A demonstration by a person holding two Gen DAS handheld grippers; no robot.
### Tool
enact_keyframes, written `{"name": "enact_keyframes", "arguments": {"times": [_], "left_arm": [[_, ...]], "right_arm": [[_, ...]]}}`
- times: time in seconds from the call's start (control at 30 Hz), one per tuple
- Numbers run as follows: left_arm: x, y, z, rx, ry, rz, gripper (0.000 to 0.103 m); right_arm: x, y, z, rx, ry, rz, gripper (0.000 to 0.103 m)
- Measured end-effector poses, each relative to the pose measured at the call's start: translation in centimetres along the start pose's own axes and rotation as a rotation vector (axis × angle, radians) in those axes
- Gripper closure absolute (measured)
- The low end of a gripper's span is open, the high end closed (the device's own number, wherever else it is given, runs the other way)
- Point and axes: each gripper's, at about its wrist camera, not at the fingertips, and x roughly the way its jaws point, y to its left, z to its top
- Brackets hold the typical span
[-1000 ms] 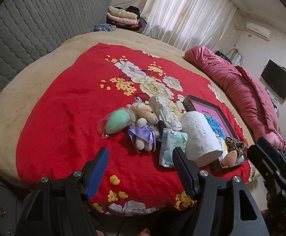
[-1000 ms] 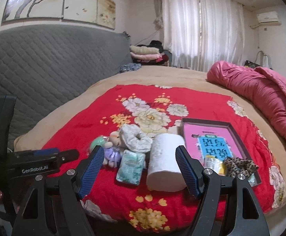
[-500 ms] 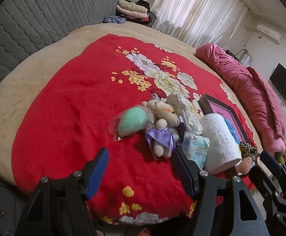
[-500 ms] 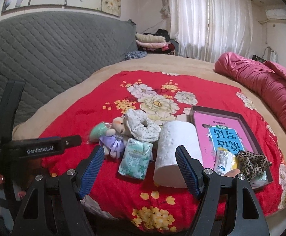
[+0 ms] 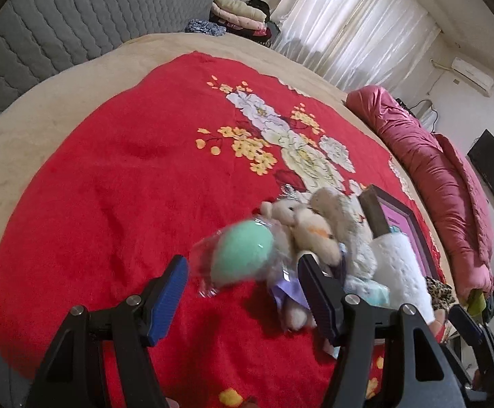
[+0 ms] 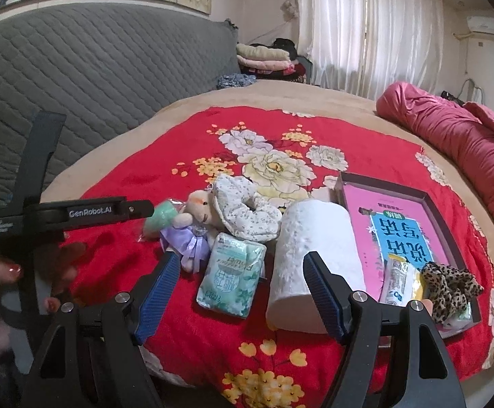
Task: Organize soft objects
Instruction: 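Reach the left tool to the bagged green sponge while the right grasps the white floral scrunchie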
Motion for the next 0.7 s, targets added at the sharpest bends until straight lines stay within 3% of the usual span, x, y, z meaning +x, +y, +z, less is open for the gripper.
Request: {"name": "enact_keyframes", "arguments": {"times": [0.27,0.7], "left_arm": [[2.5,1.3,0.5,-0.012,0.054,-0.044,0.037],[4.5,1.2,0.5,0.015,0.088,-0.048,0.037]], "right_arm": [[1.7,0.7,0.7,-0.03,0.016,0.005,0.027],[6.9,1.0,2.8,-0.074,0.07,-0.004,0.027]]}}
